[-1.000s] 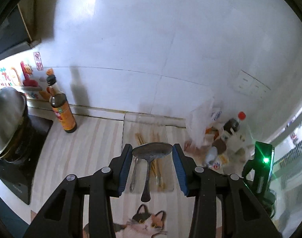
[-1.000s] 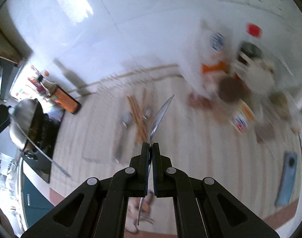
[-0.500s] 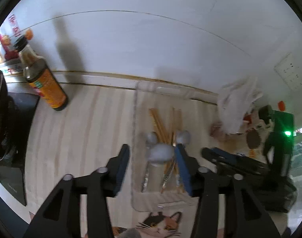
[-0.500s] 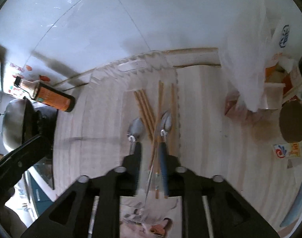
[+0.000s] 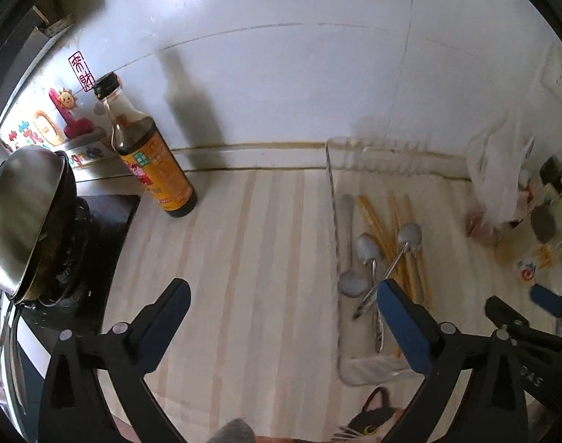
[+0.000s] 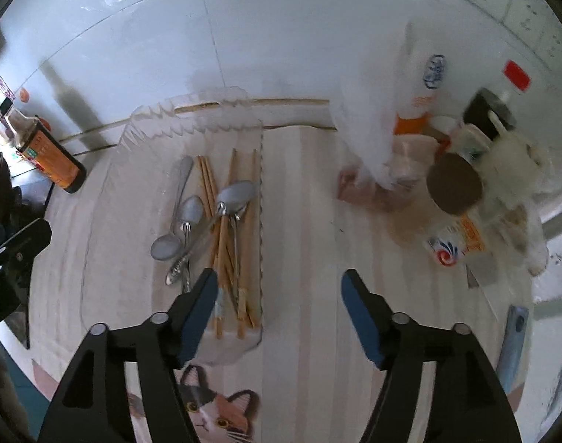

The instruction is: Organize utensils

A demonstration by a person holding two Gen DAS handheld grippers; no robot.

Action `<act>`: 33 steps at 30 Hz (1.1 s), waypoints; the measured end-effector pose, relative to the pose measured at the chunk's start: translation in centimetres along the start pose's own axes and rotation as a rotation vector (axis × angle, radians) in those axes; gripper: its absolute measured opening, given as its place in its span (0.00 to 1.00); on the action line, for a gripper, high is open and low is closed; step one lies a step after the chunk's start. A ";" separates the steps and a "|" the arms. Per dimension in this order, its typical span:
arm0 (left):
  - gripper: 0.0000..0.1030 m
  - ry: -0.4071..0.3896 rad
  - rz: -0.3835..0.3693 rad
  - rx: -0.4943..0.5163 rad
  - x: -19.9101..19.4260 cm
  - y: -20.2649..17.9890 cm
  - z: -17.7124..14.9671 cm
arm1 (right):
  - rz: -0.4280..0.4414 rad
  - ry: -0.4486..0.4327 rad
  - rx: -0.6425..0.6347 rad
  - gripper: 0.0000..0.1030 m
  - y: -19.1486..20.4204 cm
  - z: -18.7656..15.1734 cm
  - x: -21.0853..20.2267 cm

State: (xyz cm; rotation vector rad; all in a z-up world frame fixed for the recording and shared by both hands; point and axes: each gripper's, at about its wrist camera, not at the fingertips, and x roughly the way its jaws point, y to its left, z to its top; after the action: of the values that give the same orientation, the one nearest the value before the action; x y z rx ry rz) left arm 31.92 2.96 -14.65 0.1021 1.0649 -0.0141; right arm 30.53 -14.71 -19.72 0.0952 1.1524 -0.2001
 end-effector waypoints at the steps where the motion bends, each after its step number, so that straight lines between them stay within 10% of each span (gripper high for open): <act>1: 1.00 -0.001 -0.003 0.004 0.0 0.0 -0.3 | -0.010 -0.004 0.004 0.82 -0.1 -0.3 -0.2; 5: 1.00 -0.012 -0.017 0.027 -0.2 -0.2 -1.1 | -0.054 -0.015 0.015 0.98 -0.4 -1.2 -0.7; 17: 1.00 -0.092 -0.022 0.034 -5.2 0.2 -3.1 | -0.092 -0.136 0.043 1.00 -0.8 -3.5 -5.7; 33: 1.00 -0.282 -0.018 -0.037 -22.0 -0.1 -10.4 | -0.051 -0.389 0.002 1.00 -4.1 -11.8 -22.4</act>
State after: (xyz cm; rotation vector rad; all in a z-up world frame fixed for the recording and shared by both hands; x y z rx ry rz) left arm 12.15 2.99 -0.40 0.0546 0.7839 -0.0245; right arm 10.31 -14.18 -3.92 0.0265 0.7675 -0.2522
